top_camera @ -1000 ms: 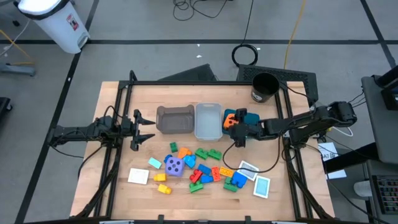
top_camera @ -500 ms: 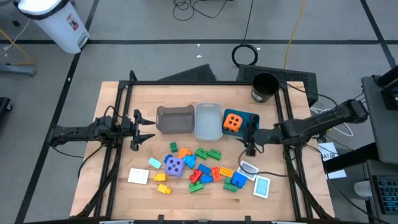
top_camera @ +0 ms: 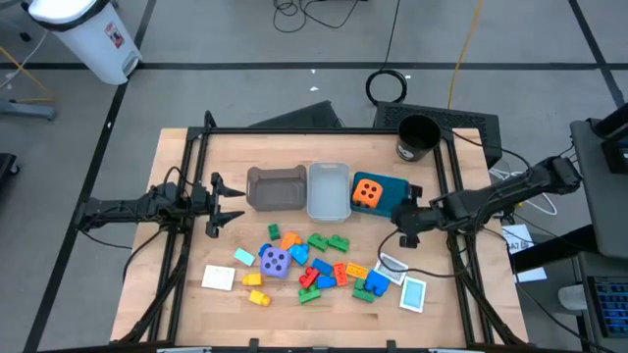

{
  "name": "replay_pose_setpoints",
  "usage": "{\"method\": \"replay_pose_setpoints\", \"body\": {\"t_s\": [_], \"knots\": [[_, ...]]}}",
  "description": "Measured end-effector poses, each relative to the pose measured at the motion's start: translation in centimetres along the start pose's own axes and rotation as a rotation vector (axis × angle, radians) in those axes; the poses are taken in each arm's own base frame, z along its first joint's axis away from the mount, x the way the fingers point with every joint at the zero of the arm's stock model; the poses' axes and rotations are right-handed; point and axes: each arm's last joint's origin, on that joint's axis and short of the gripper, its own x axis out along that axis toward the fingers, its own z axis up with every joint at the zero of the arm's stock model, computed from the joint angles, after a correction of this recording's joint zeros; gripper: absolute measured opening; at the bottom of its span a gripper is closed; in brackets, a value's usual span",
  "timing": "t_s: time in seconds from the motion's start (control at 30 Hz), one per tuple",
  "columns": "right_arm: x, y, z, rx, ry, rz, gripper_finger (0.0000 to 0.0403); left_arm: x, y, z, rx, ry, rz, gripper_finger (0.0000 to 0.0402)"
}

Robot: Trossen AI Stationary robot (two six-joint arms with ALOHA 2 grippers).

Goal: Pick & Place Toys
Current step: Adjust the blue bin on the table

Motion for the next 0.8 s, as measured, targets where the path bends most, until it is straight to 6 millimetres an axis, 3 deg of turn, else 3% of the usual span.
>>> {"method": "replay_pose_setpoints", "body": {"t_s": [0.17, 0.37, 0.8], "knots": [[1.6, -0.7, -1.1, 0.046, 0.037, 0.009, 0.017, 0.0, 0.0, 0.0, 0.0, 0.0, 0.0, 0.0269], [2.1, -1.3, -1.2, 0.017, 0.052, 0.065, 0.0164, 0.0, 0.0, 0.0, 0.0, 0.0, 0.0, 0.0269], [2.5, -2.4, -0.8, -0.158, 0.029, 0.036, 0.0007, 0.0, 0.0, 0.0, 0.0, 0.0, 0.0, 0.0269]]}}
